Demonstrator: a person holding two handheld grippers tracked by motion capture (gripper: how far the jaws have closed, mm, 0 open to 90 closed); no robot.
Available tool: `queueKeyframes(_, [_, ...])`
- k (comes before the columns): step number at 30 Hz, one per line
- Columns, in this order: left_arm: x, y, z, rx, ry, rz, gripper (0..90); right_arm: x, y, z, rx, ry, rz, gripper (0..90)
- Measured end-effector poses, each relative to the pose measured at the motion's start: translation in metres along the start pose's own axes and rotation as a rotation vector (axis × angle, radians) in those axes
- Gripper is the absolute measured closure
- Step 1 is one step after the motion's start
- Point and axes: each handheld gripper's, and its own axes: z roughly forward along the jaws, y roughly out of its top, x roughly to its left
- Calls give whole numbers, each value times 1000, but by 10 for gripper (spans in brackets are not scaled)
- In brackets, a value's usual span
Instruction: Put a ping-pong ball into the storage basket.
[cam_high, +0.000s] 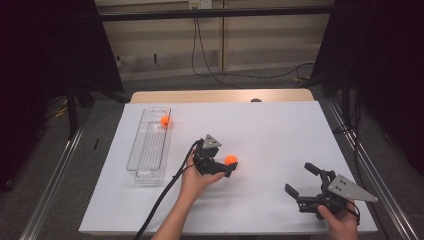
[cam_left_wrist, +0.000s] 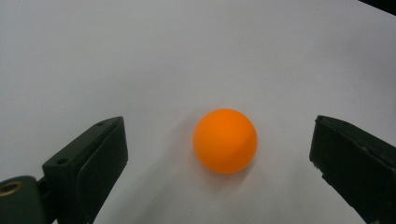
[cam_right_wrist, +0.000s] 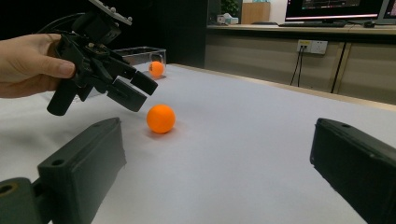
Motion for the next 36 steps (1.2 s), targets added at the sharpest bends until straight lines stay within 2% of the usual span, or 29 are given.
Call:
queueKeyframes(5, [0,-2,4,21,10,10,43,0,0,0,-1,0,-2,27])
queueKeyframes(20, [-3,-5,12,36,34,22,65,0,0,0,-1,-1,-3,26])
queueKeyframes(23, [-3,-5,13,36,39,40,79,0,0,-1,-2,-4,-2,27])
queueKeyframes(26, [-3,-5,14,36,42,30,87,0,0,-1,-2,-3,-2,26])
queueKeyframes(36, [-3,-8,20,53,27,33,115,-1,0,-1,-3,-2,1,27])
